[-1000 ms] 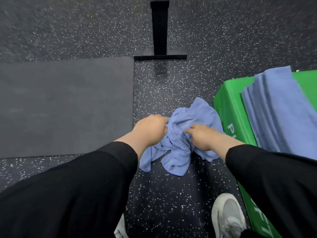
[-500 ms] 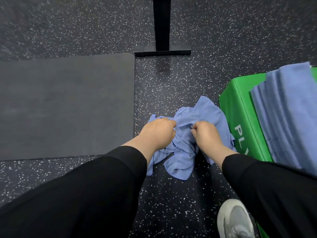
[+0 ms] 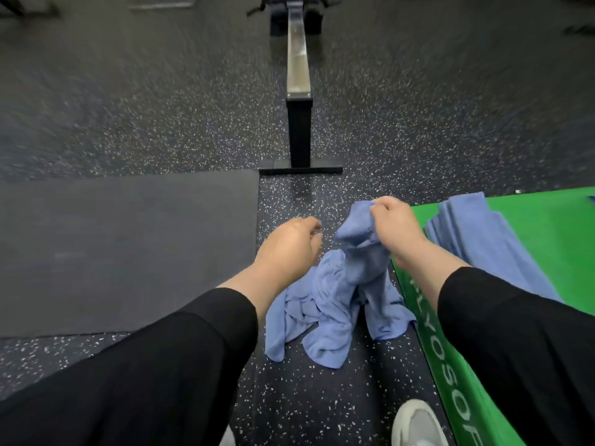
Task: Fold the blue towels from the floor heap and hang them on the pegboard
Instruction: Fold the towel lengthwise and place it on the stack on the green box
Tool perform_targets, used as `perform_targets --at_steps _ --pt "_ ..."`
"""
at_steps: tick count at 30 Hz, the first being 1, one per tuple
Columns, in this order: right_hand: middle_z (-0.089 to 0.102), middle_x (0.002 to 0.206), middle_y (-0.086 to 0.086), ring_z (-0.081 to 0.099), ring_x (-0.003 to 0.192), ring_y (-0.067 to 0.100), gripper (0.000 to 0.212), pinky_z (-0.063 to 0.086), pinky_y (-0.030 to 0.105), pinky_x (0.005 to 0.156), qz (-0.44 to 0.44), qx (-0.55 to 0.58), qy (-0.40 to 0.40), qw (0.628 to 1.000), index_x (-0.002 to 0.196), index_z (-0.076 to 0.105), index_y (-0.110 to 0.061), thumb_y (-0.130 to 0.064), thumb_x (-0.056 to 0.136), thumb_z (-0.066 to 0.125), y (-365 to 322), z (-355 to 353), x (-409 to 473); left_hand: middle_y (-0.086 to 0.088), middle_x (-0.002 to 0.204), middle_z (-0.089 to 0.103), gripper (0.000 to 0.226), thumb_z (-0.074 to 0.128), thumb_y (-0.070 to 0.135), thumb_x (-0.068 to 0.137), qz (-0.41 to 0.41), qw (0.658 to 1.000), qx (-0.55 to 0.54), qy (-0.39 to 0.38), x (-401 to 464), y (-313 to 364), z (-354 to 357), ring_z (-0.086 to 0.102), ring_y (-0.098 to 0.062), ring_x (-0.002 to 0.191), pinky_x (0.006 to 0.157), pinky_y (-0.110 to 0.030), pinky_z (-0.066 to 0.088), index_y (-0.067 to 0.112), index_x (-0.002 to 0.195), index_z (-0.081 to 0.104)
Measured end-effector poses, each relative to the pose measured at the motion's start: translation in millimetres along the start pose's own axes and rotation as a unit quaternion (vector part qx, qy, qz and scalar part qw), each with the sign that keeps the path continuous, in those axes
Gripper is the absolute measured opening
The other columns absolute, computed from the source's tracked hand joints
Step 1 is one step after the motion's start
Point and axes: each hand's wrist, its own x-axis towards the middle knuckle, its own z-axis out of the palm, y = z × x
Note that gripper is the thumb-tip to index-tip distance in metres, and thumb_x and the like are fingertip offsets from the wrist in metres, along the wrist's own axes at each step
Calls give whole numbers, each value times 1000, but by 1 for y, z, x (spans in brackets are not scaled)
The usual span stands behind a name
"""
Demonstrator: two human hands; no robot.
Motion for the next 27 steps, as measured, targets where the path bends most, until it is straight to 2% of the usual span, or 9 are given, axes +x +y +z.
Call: perform_targets --at_steps 3,6,8,11,14,17,21,24,27 --pt "67 98 5 58 92 20 26 36 24 73 -68 -13 -14 998 101 71 -11 -6 94 47 -55 -36 -27 0 124 65 35 49 30 103 -7 997 -67 44 -20 34 -47 62 -22 109 97 -39 50 23 137 57" --pt "66 88 -1 57 72 12 25 39 15 61 -149 14 -10 989 97 71 -18 -6 94 49 -118 -74 -65 4 129 64 45 54 34 102 7 986 -140 89 -47 64 -89 61 -16 114 102 -35 47 26 145 50" --pt "66 83 -4 55 69 9 25 39 8 61 -201 60 7 978 92 69 -21 -6 95 49 -153 -97 -91 6 133 60 51 57 38 101 14 970 -225 92 -66 83 -112 59 -11 118 102 -28 45 26 149 45" --pt "64 77 -13 51 67 -3 27 40 11 65 -239 119 5 964 84 66 -25 -8 96 51 -176 -118 -128 11 133 61 51 60 41 99 18 942 -330 60 -96 102 -131 57 -3 120 102 -21 44 25 146 49" --pt "63 71 -21 52 71 -2 28 42 20 72 -212 157 -24 964 81 65 -26 -9 98 50 -168 -117 -148 16 121 70 30 61 41 99 17 923 -382 29 -114 102 -124 62 7 109 95 -22 47 31 127 64" --pt "63 75 -8 53 75 12 25 43 33 72 -159 219 -76 960 83 66 -25 -13 96 49 -160 -111 -155 17 118 70 27 57 40 101 -9 915 -403 -13 -117 101 -115 63 4 108 96 -27 48 36 127 62" --pt "62 80 4 55 78 18 18 43 37 75 -113 264 -90 954 86 68 -21 -19 88 50 -150 -115 -147 13 96 70 23 53 33 104 -11 910 -410 -57 -113 100 -113 60 -5 88 88 -30 46 21 98 71" --pt "67 84 6 59 81 19 21 46 41 80 -94 208 -102 968 91 70 -17 -23 84 51 -140 -116 -134 7 82 61 31 56 38 98 -15 921 -388 -7 -105 98 -112 50 -9 75 74 -35 39 8 94 66" --pt "77 98 7 67 88 16 16 50 40 88 -82 207 -150 963 99 74 -16 -23 97 60 -135 -111 -126 5 74 55 34 58 39 95 -25 930 -363 51 -94 98 -117 46 -11 68 67 -33 35 5 87 61"
